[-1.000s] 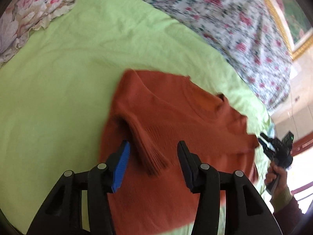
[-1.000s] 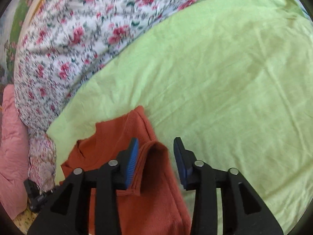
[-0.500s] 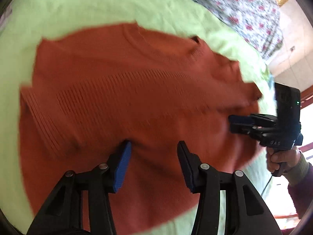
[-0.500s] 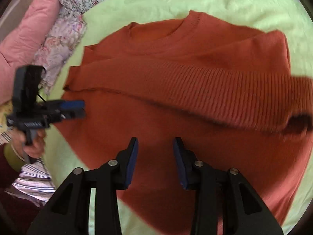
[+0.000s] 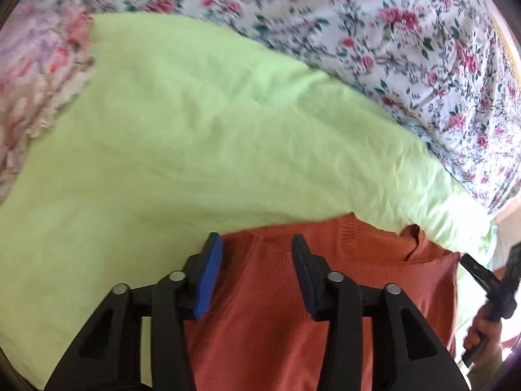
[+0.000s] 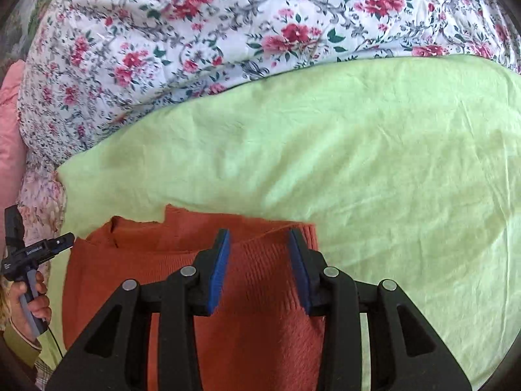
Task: Fold small clothes
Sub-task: 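Lay the hem down near the collar and open both tools, then move both open tools back above the folded orange sweater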
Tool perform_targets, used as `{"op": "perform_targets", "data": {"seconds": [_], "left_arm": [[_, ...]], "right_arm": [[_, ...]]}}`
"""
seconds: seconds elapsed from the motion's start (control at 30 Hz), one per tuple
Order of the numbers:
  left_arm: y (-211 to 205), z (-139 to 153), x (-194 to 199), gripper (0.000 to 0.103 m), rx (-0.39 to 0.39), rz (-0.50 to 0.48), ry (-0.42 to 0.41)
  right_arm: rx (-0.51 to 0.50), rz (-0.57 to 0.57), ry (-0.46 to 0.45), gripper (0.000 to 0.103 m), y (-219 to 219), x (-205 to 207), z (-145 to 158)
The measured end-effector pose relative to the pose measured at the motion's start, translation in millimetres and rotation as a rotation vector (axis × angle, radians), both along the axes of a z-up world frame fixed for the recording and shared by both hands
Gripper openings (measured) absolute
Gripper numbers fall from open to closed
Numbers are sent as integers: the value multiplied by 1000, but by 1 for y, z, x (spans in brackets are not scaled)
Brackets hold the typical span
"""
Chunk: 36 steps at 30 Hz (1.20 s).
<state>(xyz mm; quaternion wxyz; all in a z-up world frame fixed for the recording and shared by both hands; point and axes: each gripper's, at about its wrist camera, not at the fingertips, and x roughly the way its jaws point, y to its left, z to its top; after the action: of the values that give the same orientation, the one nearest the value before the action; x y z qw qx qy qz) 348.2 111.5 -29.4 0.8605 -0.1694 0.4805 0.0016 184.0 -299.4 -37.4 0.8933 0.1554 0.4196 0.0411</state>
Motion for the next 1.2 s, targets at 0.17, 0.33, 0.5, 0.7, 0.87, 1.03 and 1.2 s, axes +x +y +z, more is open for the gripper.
{"op": "perform_targets", "data": {"seconds": [0.17,0.33,0.5,0.7,0.87,1.03,1.2], "left_arm": [[8,0,-42,48,-30,10,16],[11,-10,-98,49,-83,31,45],[17,-17,-159,49,-145,48,76],[24,-25,-217,49,-221,53,121],[26,-24,-254,52,-244,18,111],[25,-29,-275,57,-298,16,130],[25,-29,-294,60,-319,66,129]], "right_arm": [[28,22,-1,39,11,-31,9],[44,36,21,39,40,-66,10],[85,69,54,43,76,-94,2],[148,24,71,47,100,-137,-4],[163,16,92,50,124,-176,-2],[126,59,83,60,146,-208,10],[170,87,94,63,150,-211,6]]}}
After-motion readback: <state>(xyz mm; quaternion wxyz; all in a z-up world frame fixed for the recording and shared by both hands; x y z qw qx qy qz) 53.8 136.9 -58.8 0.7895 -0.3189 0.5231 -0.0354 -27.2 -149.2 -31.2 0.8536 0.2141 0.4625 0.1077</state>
